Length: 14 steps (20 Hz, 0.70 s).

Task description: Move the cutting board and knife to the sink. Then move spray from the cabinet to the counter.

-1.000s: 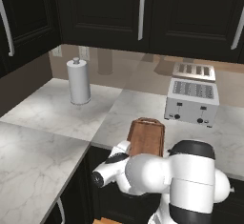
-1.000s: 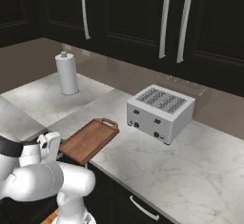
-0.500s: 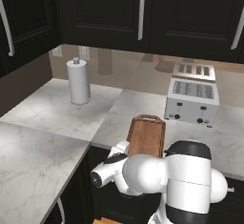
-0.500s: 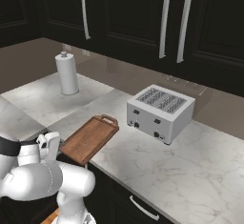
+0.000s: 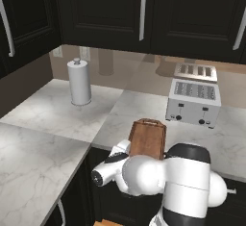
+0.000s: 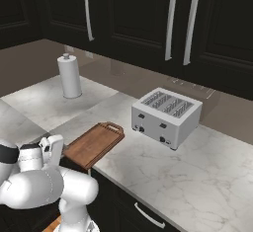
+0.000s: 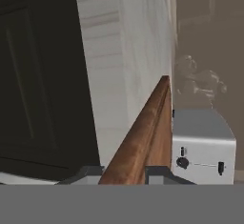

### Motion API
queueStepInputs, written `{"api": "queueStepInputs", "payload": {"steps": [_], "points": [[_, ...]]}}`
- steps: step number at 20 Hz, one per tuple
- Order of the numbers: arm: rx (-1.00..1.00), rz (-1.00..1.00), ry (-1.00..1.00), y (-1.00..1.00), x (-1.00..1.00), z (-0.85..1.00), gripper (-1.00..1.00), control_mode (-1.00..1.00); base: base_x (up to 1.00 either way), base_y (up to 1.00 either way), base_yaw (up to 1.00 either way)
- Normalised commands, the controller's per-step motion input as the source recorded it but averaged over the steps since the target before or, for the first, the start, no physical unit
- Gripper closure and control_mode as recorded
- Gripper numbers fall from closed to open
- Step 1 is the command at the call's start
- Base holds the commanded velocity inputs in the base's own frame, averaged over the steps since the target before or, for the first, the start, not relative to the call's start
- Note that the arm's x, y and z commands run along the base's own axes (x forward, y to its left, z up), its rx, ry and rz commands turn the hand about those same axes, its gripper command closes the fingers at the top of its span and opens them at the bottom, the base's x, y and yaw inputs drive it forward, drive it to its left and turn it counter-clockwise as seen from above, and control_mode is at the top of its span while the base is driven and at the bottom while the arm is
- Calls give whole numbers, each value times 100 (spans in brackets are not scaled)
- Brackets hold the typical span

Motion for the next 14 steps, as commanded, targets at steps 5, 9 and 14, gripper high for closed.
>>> {"api": "queueStepInputs", "payload": {"steps": [5,9,14], "points": [[0,0,-1,0,-1,0,100,-100,0,0,0],[-4,3,-23,0,-28,39,100,-100,0,0,0],[-9,9,-28,0,-23,79,100,-100,0,0,0]]}}
